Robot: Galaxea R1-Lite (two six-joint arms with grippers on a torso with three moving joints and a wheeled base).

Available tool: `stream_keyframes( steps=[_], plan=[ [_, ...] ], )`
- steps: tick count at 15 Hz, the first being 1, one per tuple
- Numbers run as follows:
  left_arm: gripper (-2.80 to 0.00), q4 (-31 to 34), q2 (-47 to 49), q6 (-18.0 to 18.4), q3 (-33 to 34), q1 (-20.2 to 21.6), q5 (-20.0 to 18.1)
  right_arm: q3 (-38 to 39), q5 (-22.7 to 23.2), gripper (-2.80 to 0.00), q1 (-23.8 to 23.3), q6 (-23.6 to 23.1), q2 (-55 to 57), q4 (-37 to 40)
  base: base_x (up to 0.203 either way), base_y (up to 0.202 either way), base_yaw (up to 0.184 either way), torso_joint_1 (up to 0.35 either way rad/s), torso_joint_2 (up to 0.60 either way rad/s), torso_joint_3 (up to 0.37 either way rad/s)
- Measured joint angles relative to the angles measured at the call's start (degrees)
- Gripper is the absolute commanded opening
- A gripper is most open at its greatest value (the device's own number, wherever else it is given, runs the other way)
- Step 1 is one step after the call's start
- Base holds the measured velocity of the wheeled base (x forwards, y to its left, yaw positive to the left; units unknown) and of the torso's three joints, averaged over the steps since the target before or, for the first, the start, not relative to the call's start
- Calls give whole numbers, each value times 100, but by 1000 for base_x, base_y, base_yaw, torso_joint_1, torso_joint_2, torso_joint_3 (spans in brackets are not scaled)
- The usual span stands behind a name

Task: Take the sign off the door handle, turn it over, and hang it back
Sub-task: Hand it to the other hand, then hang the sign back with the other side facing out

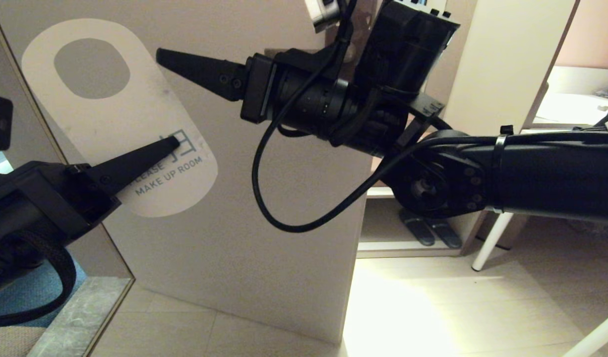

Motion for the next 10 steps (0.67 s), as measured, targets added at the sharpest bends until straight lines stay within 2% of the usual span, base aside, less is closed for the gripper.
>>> stream_keyframes(
  steps=[3,6,10],
  plan=[
    [-280,5,-46,21,4,60,10,4,-696,0,-178,-362,-153,12,0,0,0,0,0,0],
    [-280,10,-104,31,2,115,9,243,-1305,0,-290,-975,-414,41,0,0,0,0,0,0],
    [-280,13,-188,50,20,124,-6,1059,-1614,0,-318,-1475,-1009,42,0,0,0,0,0,0]
  ],
)
